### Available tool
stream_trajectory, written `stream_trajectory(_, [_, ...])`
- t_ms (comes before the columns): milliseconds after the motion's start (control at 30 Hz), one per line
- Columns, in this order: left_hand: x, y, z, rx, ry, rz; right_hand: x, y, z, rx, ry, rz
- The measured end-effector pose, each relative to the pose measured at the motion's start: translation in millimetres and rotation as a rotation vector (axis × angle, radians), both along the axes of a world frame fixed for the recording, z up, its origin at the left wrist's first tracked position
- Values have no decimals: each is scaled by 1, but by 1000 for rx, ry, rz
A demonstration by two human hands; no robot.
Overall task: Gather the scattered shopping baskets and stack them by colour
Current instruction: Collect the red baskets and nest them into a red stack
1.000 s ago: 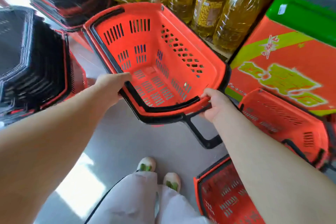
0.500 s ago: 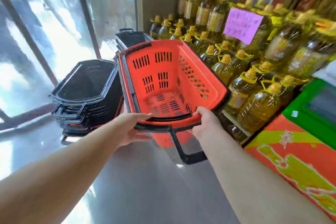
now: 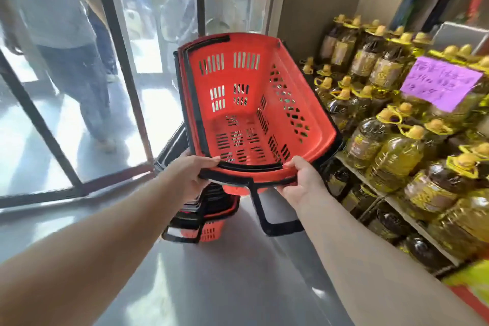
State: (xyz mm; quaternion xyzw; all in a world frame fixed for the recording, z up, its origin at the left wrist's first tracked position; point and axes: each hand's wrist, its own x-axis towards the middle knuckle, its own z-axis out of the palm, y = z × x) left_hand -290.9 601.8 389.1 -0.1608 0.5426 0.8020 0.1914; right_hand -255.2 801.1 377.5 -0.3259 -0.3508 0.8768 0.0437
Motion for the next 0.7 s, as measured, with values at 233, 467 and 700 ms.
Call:
stream_trajectory(233, [-91, -83, 6, -23, 6, -15, -77, -79, -2, -104, 17, 3])
stream_trajectory(467, [-196, -111, -13, -55, -67, -9, -175, -105, -25, -167, -35, 8])
stream_trajectory(700, [-265, -113, -35, -128, -115, -12, -242, -112, -47, -169, -152, 15])
